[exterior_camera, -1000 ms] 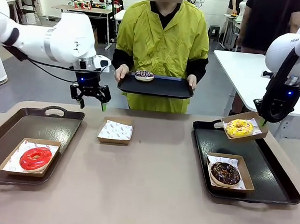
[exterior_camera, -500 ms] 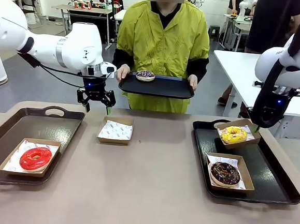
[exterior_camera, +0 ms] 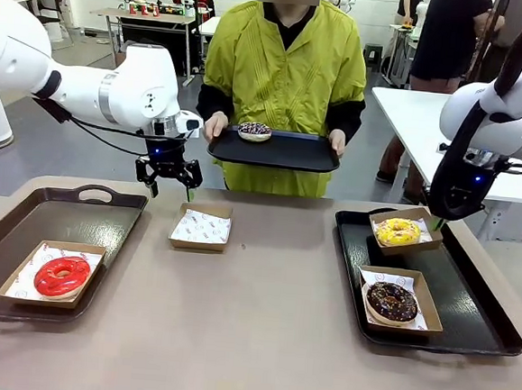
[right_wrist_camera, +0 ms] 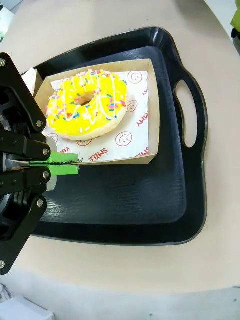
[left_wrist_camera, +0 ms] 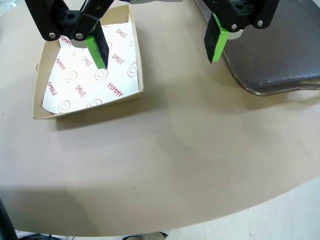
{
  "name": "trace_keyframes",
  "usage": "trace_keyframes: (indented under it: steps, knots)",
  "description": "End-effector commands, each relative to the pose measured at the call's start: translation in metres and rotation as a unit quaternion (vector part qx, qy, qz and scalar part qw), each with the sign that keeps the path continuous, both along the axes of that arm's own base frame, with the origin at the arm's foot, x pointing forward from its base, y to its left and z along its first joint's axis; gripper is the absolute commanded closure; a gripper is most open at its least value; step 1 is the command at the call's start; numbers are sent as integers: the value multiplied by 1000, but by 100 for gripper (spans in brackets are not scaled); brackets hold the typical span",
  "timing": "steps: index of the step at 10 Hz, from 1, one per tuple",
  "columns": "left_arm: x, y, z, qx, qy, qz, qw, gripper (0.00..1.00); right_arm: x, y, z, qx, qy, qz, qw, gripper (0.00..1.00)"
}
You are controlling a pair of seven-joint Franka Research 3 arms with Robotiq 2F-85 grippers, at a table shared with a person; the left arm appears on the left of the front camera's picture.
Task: Individually package the donuts and arrange them on the tray.
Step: Place the picked Paper togo box on the Handle tray while simultaneously picking up another Paper togo box from the table with the other hand.
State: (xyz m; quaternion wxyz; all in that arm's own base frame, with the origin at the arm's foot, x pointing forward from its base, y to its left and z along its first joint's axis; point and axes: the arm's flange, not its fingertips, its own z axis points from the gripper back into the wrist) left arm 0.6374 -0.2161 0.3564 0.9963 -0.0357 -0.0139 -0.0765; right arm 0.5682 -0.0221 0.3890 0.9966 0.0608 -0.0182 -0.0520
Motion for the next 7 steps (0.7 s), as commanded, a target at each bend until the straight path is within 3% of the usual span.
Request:
trace_keyframes:
  steps: [1, 7]
  knots:
    - [-14, -4, -8, 13, -12, 31, 999, 0, 9, 2, -1, 24, -11, -20, 999, 99]
    - [-31, -9, -26, 15, 1, 34, 999, 0, 15, 5, -15, 27, -2, -20, 999, 99]
